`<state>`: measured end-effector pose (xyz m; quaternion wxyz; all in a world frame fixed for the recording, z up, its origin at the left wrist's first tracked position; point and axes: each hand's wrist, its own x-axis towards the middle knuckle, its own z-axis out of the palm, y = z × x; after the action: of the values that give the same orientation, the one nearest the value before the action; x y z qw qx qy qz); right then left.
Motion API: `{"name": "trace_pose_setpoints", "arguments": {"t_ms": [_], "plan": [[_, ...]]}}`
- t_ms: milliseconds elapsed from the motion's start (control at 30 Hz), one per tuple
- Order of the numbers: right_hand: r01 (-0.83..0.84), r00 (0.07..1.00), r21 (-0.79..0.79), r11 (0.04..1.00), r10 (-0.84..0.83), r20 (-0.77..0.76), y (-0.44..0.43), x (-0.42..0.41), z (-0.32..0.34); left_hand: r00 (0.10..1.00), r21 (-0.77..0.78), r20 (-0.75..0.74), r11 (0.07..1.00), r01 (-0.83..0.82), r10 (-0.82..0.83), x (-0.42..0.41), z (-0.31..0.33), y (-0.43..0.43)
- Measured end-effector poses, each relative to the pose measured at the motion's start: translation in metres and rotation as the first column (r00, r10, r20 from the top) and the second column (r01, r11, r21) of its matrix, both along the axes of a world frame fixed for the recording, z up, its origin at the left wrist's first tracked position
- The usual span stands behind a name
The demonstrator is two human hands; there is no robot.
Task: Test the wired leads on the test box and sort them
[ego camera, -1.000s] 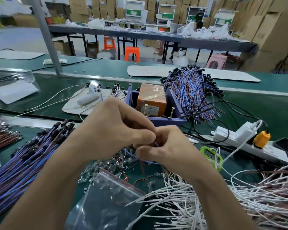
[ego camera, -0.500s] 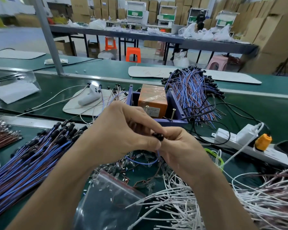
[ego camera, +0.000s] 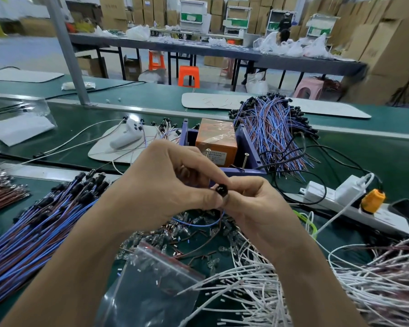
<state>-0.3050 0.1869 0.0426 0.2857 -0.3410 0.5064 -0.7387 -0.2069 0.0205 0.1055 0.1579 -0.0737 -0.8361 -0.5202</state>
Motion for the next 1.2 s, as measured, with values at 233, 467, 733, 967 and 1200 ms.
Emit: {"name": "trace_pose_setpoints", "arguments": {"t_ms": [233, 467, 733, 967, 1200], "plan": [[-0.017, 0.996, 0.067, 0.998, 0.022, -0.083, 0.004, 0.001, 0.003, 0.997, 0.076, -0.001, 0.994, -0.081, 0.081, 0.005, 0.003, -0.008], [0.056, 0.994, 0.224, 0.973, -0.033, -0.106, 0.000, 0.004, 0.006, 0.824, 0.759, 0.105, 0.491, -0.429, 0.557, 0.012, 0.013, -0.044], [0.330, 0.918, 0.161, 0.930, -0.276, -0.284, -0.047, 0.037, 0.038, 0.910, 0.904, 0.231, 0.271, -0.332, 0.344, 0.028, -0.001, -0.064], [0.297, 0.838, 0.434, 0.850, -0.014, -0.546, -0.086, 0.065, 0.062, 0.958, 0.779, 0.202, 0.560, -0.282, 0.201, 0.077, -0.023, -0.095], [0.113, 0.796, 0.710, 0.695, 0.364, -0.484, -0.120, 0.080, 0.064, 0.711, 0.372, 0.429, 0.608, -0.702, 0.558, 0.124, -0.046, -0.114]]}}
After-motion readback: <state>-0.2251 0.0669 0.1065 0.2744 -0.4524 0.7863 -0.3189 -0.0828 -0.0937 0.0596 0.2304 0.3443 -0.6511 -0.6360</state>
